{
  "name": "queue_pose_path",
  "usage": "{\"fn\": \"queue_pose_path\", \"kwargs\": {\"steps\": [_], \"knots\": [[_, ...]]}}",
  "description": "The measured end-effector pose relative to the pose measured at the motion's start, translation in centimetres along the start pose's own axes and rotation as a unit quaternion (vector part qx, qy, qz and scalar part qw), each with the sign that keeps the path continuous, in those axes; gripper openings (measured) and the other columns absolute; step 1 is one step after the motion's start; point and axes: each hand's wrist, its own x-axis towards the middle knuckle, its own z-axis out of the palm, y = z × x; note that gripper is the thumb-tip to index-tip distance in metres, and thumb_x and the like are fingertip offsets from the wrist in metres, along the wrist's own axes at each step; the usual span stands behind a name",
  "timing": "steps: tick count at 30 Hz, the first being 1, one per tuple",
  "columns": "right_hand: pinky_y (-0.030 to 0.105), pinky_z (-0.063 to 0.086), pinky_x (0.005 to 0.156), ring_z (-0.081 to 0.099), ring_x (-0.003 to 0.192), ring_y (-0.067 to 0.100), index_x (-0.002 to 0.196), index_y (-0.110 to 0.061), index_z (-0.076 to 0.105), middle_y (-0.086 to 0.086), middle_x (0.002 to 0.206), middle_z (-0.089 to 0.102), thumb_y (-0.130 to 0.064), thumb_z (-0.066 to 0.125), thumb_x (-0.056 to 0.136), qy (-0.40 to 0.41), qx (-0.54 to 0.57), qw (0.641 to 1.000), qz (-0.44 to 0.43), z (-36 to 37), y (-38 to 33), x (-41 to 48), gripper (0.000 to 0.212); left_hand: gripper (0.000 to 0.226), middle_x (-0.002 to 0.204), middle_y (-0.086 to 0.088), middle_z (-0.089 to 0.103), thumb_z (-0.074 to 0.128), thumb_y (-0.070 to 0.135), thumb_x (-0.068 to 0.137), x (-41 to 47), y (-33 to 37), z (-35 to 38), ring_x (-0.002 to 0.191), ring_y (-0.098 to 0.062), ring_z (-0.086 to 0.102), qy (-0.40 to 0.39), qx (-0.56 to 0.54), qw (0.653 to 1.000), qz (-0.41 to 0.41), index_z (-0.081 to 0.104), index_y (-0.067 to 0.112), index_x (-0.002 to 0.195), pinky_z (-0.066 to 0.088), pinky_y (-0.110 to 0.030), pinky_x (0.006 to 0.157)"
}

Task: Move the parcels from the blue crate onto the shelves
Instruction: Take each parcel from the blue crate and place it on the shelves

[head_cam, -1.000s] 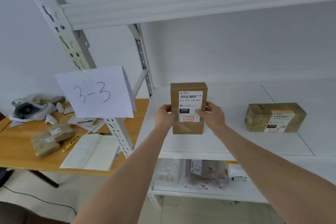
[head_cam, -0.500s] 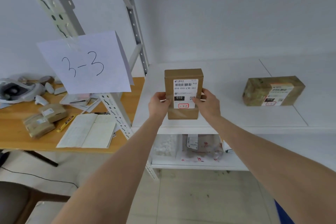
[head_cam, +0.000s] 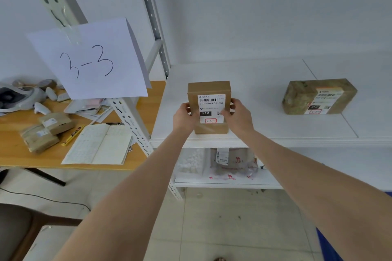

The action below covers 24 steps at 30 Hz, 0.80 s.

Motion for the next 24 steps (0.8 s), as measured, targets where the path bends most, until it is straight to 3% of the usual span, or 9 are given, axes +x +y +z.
{"fn": "queue_pose_path", "kwargs": {"steps": [11, 16, 21, 24], "knots": [[0.045, 0.050, 0.096, 0.058, 0.117, 0.027, 0.139, -0.013, 0.042, 0.007, 0.134, 0.056, -0.019, 0.057, 0.094, -0.018, -0.031, 0.999, -0.013, -0.3, -0.2, 0.5, 0.048, 0.044, 0.129, -0.006, 0.059, 0.051, 0.021, 0.095, 0.0, 0.5, -0.1, 0.115, -0.022, 0.057, -0.022, 0.034, 0.999, 0.003, 0.045, 0.010, 0.137, 0.046, -0.030, 0.090], [0.046, 0.047, 0.099, 0.055, 0.120, 0.027, 0.142, -0.015, 0.037, 0.007, 0.136, 0.054, -0.021, 0.058, 0.093, -0.013, -0.046, 0.999, -0.012, -0.2, -0.2, 0.6, 0.053, 0.066, 0.142, -0.007, 0.046, 0.059, 0.027, 0.091, 0.1, 0.6, -0.4, 0.125, -0.023, 0.050, 0.006, 0.039, 0.999, 0.013, 0.029, 0.011, 0.147, 0.045, -0.036, 0.099], [0.039, 0.046, 0.096, 0.050, 0.122, 0.026, 0.145, -0.013, 0.031, 0.009, 0.143, 0.036, -0.025, 0.060, 0.093, 0.041, -0.077, 0.995, -0.039, -1.2, -0.3, -0.1, 0.061, 0.059, 0.141, -0.008, 0.038, 0.055, 0.018, 0.092, -0.6, 1.4, -1.2, 0.124, -0.022, 0.045, 0.127, 0.142, 0.968, 0.166, 0.029, 0.011, 0.145, 0.041, -0.027, 0.087], [0.038, 0.046, 0.095, 0.039, 0.129, 0.024, 0.143, -0.014, 0.033, 0.008, 0.144, 0.031, -0.024, 0.064, 0.090, 0.103, -0.126, 0.979, -0.122, -2.8, -1.2, -0.3, 0.063, 0.052, 0.139, -0.010, 0.042, 0.053, 0.011, 0.091, -0.5, 2.6, -1.6, 0.127, -0.024, 0.041, 0.144, 0.211, 0.930, 0.264, 0.039, 0.009, 0.141, 0.043, -0.031, 0.094]]}}
